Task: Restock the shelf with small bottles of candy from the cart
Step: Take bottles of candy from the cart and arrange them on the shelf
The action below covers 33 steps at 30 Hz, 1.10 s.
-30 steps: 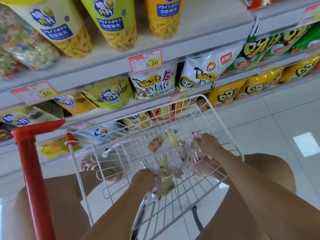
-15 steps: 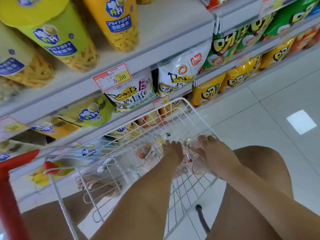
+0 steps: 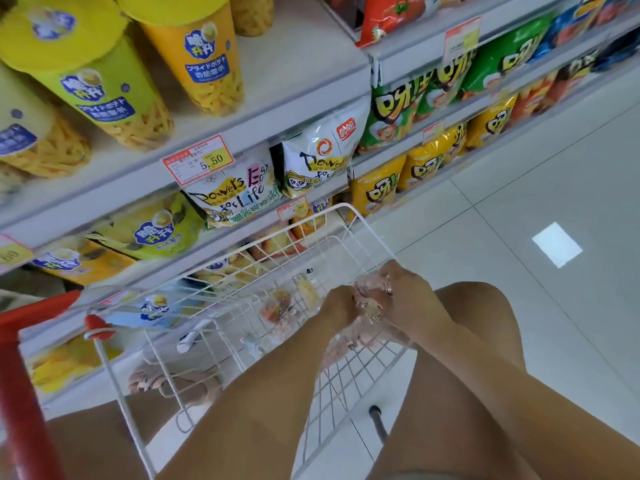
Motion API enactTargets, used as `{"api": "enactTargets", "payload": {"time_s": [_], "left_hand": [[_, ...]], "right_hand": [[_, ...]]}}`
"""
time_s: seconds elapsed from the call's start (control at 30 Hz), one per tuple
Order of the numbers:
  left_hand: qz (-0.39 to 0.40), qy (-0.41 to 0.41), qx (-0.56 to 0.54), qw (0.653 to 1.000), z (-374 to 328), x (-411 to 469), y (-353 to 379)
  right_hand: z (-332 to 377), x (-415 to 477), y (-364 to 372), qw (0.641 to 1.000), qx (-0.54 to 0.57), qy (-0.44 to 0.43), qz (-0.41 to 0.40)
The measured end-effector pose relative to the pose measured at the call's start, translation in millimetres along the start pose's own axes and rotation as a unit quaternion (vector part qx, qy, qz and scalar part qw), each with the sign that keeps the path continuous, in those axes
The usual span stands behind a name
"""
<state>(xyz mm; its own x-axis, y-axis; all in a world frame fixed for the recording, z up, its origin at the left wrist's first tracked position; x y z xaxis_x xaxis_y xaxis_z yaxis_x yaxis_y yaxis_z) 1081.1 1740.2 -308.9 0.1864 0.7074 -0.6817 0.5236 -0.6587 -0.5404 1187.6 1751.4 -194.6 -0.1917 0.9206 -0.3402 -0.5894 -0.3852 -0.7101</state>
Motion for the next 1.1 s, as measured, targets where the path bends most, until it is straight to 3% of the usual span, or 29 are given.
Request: {"api": "enactTargets", "payload": {"time_s": [0.17,0.37,0.53,0.63,0.8,1.1], "left_hand": [[-0.068,-0.011,-0.137,0.988,30.1,-48.1,-49.6],[-0.202,0.014,-0.157,0.967,43.3,-152.1,-142.5],[-0.352,0.092,-0.326,0.873,57.8,-266.0,-232.3],[-0.402,0.065,-0.271,0.872,76.1,-296.0,-253.3],[-0.333,-0.045,-0.112,0.935,104.3,-278.8,-213.8],[-0.192,-0.166,0.072,0.965,145.6,-206.7,-167.2]], "right_hand": [[30.6,0.2,-28.7,0.990,0.122,-0.010,-0.064],[121.9,-17.8,-52.5,0.952,0.274,-0.099,-0.097],[238.4,-55.3,-85.6,0.911,0.296,-0.269,-0.100],[287.5,-66.0,-90.2,0.894,0.317,-0.304,-0.088],[299.0,-48.7,-67.2,0.921,0.266,-0.279,-0.063],[229.5,-5.4,10.3,0.980,0.099,-0.169,0.027]]}}
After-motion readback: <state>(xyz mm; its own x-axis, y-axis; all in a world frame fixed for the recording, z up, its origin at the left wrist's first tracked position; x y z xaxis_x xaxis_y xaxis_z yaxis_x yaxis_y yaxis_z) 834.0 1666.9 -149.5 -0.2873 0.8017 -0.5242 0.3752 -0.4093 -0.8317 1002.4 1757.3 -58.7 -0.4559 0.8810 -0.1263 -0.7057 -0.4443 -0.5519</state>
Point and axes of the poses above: each hand's wrist, its own x-axis towards the middle knuckle, its own y-axis out of the palm, z = x × y, the point moved 6 cm from there along x, towards the middle knuckle, and after that the axes turned 14 degrees about x, right-handed, at the moved point
